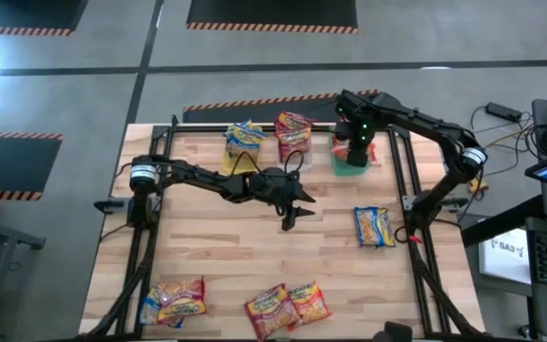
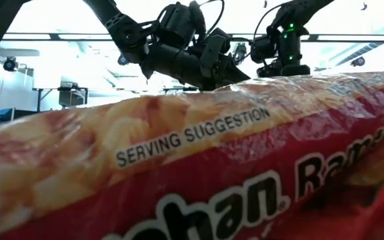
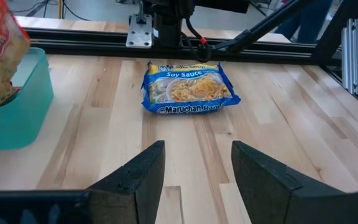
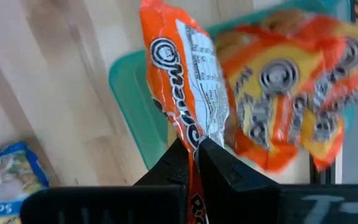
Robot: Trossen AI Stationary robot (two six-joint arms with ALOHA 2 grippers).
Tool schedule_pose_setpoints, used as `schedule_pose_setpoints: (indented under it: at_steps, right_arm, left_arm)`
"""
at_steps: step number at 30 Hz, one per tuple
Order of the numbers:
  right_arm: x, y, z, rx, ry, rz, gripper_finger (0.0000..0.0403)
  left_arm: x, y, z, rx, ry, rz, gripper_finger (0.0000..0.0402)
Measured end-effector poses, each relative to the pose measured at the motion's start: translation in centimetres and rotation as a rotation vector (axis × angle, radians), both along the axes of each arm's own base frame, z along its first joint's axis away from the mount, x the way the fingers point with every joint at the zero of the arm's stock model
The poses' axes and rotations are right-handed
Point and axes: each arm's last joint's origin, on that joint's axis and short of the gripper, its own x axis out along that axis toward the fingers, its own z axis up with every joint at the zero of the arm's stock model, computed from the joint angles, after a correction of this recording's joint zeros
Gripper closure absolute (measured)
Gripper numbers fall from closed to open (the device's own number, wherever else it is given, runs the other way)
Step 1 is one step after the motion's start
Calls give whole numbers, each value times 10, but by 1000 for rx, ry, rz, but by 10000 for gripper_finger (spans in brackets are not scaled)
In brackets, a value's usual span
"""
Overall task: Sort Maruchan noodles
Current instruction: Put the right orange noodle pack into the green bin
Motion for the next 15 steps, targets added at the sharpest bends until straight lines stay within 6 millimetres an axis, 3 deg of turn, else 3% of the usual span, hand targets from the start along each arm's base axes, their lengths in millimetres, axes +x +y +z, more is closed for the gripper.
schedule_pose_setpoints:
  at_steps: [7,15]
  right_arm:
    - [9,-8,-12,-3,-3,44,390]
    - [16,-14,2,-74,-70,91,390]
  left_arm:
    - [0,0,0,7,2,-3,233]
    - [0,0,0,18,1,-7,233]
